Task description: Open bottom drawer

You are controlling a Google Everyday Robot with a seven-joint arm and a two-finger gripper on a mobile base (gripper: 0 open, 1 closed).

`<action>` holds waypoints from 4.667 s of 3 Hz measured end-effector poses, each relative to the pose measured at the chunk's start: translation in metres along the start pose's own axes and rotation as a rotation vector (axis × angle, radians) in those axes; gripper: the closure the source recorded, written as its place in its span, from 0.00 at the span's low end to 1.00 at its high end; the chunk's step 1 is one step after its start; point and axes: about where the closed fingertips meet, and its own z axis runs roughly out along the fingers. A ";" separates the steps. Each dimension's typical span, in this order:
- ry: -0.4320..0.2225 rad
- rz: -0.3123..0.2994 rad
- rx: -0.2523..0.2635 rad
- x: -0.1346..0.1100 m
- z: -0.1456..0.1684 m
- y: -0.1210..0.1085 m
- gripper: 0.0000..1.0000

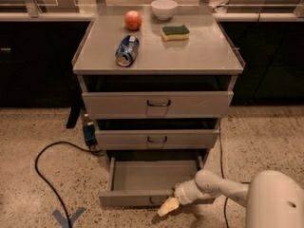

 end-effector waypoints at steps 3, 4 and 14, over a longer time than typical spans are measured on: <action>0.042 0.011 -0.051 0.024 0.002 0.051 0.00; 0.055 0.038 -0.060 0.028 -0.007 0.064 0.00; 0.074 -0.065 0.111 -0.053 -0.044 -0.016 0.00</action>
Offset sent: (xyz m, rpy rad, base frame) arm -0.0272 0.0083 0.0007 0.0086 0.0352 0.0313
